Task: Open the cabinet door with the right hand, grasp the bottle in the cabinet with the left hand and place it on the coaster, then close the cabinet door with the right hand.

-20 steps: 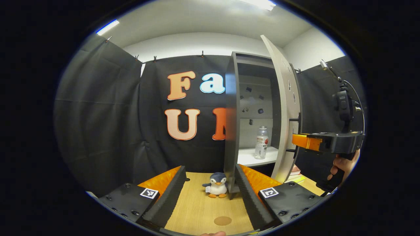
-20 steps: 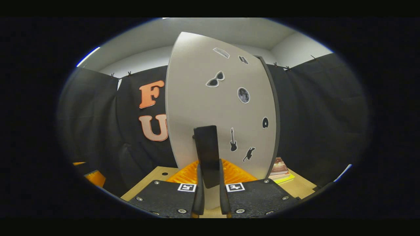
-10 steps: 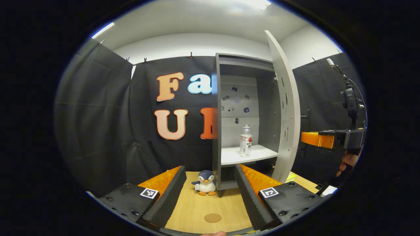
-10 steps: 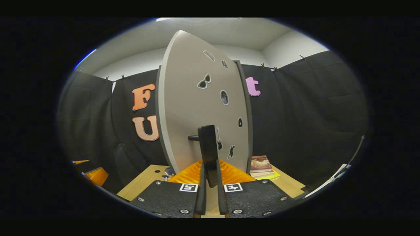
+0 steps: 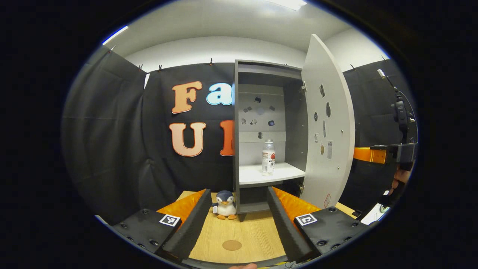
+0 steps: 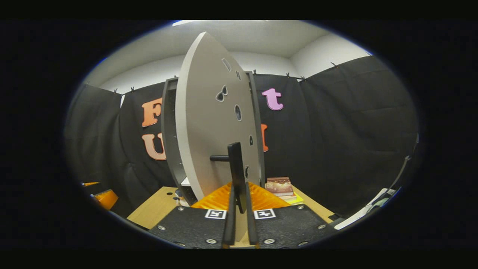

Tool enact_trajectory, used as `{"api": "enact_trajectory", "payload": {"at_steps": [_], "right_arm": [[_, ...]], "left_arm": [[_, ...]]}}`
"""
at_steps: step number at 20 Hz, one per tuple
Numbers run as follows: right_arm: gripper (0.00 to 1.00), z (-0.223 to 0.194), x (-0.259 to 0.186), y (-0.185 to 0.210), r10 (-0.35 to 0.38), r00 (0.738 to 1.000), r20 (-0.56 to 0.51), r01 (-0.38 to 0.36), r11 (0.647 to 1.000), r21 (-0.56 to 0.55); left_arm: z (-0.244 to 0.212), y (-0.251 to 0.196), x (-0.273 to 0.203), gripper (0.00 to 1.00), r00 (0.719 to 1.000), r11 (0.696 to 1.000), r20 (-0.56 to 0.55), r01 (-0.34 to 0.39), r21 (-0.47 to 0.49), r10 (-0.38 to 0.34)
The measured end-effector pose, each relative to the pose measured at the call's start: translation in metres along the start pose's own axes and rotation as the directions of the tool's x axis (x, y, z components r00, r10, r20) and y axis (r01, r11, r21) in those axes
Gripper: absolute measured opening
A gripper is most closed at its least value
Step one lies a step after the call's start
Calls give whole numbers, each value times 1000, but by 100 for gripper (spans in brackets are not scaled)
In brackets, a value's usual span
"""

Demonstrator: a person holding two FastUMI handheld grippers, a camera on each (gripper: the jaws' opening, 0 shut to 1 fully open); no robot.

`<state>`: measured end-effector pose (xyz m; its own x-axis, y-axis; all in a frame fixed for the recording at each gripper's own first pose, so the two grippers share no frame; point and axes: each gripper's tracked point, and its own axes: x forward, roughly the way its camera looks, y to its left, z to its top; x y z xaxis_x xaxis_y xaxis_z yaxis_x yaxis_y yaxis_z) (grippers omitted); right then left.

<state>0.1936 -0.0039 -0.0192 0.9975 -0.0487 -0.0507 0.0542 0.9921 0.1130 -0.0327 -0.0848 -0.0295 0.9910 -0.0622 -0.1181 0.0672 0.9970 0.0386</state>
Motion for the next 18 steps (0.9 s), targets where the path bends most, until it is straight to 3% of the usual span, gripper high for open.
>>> {"api": "enact_trajectory", "payload": {"at_steps": [1,2,3,6,8,10,13,15,16,18], "right_arm": [[7,-1,1,-5,-10,1000,-1,10,1000,-11],[12,-2,0,-10,-16,1000,-2,16,1000,-12],[10,-1,1,-11,-16,1000,2,16,1000,-5],[12,1,1,-18,4,1000,11,-5,999,33],[7,2,2,-20,24,1000,20,-25,999,48],[12,3,3,-26,28,999,24,-29,999,45],[3,2,4,-40,14,1000,22,-14,1000,25],[13,3,4,-46,15,1000,25,-15,1000,17],[0,3,3,-47,22,999,24,-23,999,27],[0,2,2,-41,45,999,19,-46,998,43]], "left_arm": [[-1,-3,-1,94,1000,1000,-4,1,-2,-1],[-1,-6,-1,94,1000,1000,-6,1,-3,-1],[-2,-8,-2,94,1000,1000,-7,0,-4,0],[-4,-15,-3,94,1000,1000,-17,-4,-4,4],[-5,-20,-4,94,1000,1000,-20,-7,-2,7],[-5,-24,-5,94,1000,1000,-17,-9,-1,9],[-7,-33,-6,94,1000,1000,-22,-6,-2,5],[-10,-39,-4,94,1000,1000,-29,-2,-1,2],[-11,-41,-4,94,999,1000,-32,-1,-2,1],[-12,-46,-5,96,999,1000,-32,0,0,0]]}}
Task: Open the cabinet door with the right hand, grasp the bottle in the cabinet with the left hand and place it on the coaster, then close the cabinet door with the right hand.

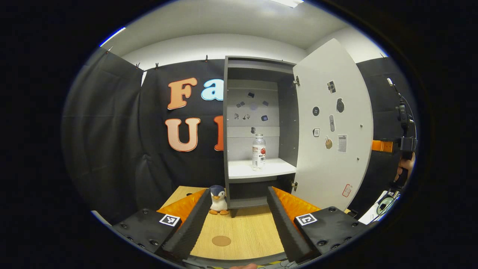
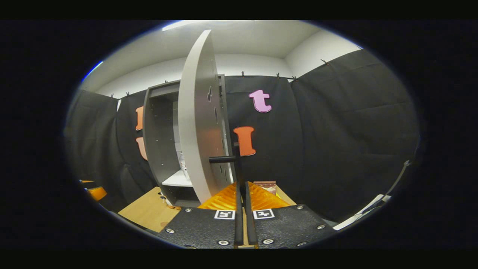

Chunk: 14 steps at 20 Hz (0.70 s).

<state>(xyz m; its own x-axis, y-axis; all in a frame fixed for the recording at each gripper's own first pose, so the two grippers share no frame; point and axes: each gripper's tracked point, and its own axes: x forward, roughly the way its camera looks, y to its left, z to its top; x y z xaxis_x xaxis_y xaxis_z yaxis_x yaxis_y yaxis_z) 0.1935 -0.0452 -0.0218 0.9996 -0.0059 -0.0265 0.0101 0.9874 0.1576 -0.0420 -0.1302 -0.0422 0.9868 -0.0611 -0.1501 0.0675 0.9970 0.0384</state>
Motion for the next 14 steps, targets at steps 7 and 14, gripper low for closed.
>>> {"api": "enact_trajectory", "payload": {"at_steps": [7,14], "right_arm": [[6,1,-5,-2,9,1000,12,-9,1000,1],[0,14,-12,16,59,995,75,-55,997,-52]], "left_arm": [[3,2,5,96,1000,1000,9,-25,-4,25],[3,0,23,96,999,999,25,-32,-7,32]]}}
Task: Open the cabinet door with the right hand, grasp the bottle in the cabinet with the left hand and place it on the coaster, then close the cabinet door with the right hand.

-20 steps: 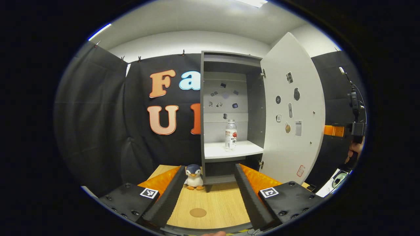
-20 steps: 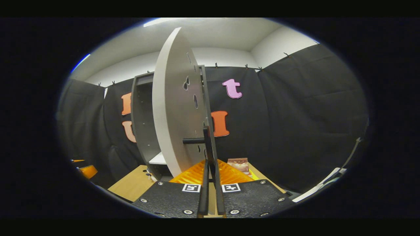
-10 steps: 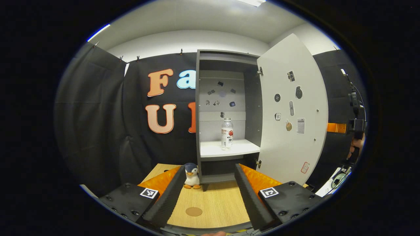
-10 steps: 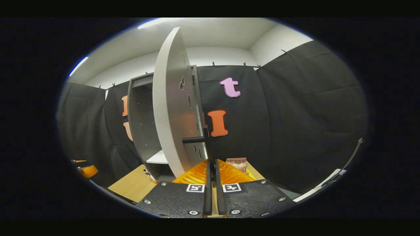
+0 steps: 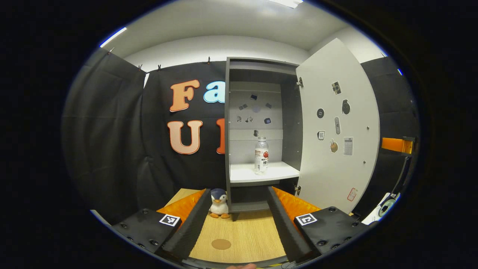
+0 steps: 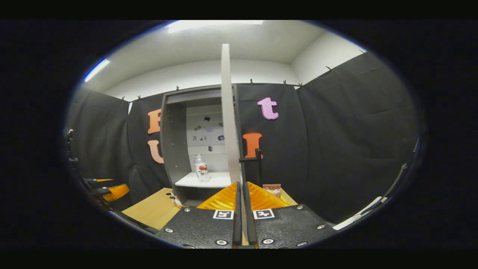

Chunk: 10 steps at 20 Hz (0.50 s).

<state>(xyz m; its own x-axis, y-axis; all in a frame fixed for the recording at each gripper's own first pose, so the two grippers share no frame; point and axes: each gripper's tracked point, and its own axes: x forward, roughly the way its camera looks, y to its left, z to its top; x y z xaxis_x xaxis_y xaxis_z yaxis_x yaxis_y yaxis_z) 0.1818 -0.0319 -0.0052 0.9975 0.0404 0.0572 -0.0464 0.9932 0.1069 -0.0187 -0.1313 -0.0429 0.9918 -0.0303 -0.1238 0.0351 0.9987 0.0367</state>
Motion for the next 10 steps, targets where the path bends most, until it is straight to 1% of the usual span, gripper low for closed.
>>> {"api": "enact_trajectory", "payload": {"at_steps": [1,2,3,4,5,6,7,8,9,10], "right_arm": [[5,1,-1,5,13,1000,5,-13,1000,-2],[5,1,-1,10,24,1000,11,-24,1000,-9],[5,1,-1,12,32,999,9,-32,999,-20],[0,0,-1,13,35,999,5,-35,999,-23],[5,0,-1,19,46,999,6,-46,999,-20],[5,-1,0,23,51,999,3,-51,999,-17],[0,-2,1,27,57,998,-2,-58,998,-23],[0,-3,2,28,56,998,-4,-56,998,-30],[7,-4,4,27,50,999,-7,-50,998,-32],[14,-5,5,30,53,999,-7,-53,998,-31]], "left_arm": [[-1,0,5,99,1000,1000,-3,3,-4,-3],[-1,-2,12,96,1000,1000,-5,7,-9,-7],[-2,-4,19,96,1000,1000,-6,12,-12,-12],[-1,-5,25,96,1000,1000,-2,17,-14,-17],[1,-7,34,99,1000,1000,2,21,-15,-21],[2,-8,46,99,1000,999,9,28,-16,-27],[4,-11,57,99,999,999,14,37,-18,-37],[4,-15,66,96,999,999,18,45,-16,-45],[5,-17,79,94,998,999,23,53,-14,-52],[8,-20,91,96,997,998,33,66,-12,-65]]}}
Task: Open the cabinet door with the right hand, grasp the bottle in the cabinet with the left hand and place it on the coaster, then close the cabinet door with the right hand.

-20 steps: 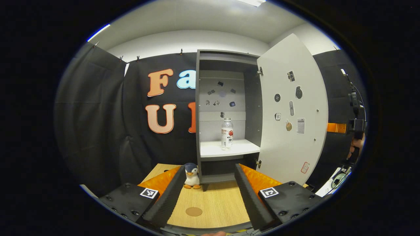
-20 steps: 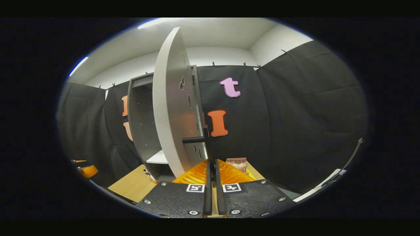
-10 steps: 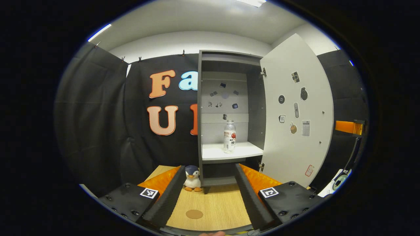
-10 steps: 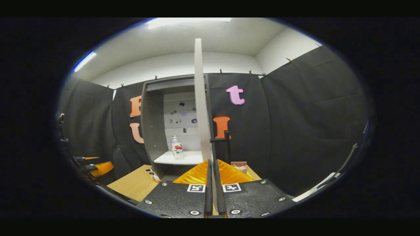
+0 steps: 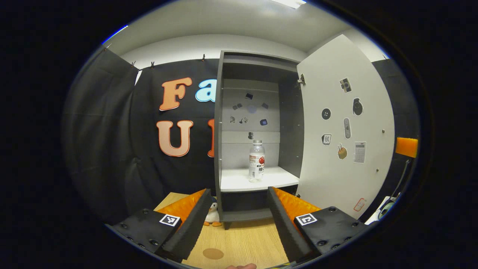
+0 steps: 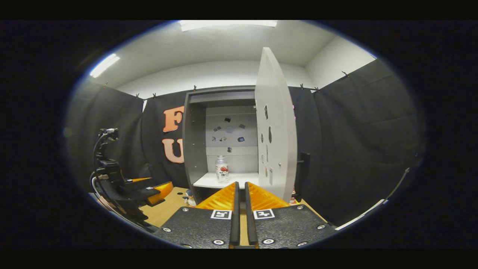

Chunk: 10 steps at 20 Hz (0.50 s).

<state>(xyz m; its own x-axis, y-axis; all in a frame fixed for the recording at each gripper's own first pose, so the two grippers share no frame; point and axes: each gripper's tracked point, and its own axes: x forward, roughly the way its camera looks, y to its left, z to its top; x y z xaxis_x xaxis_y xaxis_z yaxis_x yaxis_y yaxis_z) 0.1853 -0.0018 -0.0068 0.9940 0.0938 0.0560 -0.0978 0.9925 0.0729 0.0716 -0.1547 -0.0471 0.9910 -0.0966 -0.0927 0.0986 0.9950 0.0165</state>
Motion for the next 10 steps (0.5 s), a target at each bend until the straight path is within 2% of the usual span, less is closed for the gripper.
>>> {"api": "enact_trajectory", "payload": {"at_steps": [2,5,6,10], "right_arm": [[11,-4,7,4,-8,1000,-13,8,1000,-5],[24,-9,13,8,-22,999,-33,23,1000,5],[23,-10,14,9,-26,999,-38,26,1000,9],[46,-12,27,9,-71,997,-38,72,997,16]], "left_arm": [[3,-8,24,99,999,1000,24,23,-1,-23],[4,-17,73,94,997,998,44,59,15,-60],[5,-21,91,94,996,997,52,70,23,-71],[2,-37,155,98,990,992,72,117,40,-120]]}}
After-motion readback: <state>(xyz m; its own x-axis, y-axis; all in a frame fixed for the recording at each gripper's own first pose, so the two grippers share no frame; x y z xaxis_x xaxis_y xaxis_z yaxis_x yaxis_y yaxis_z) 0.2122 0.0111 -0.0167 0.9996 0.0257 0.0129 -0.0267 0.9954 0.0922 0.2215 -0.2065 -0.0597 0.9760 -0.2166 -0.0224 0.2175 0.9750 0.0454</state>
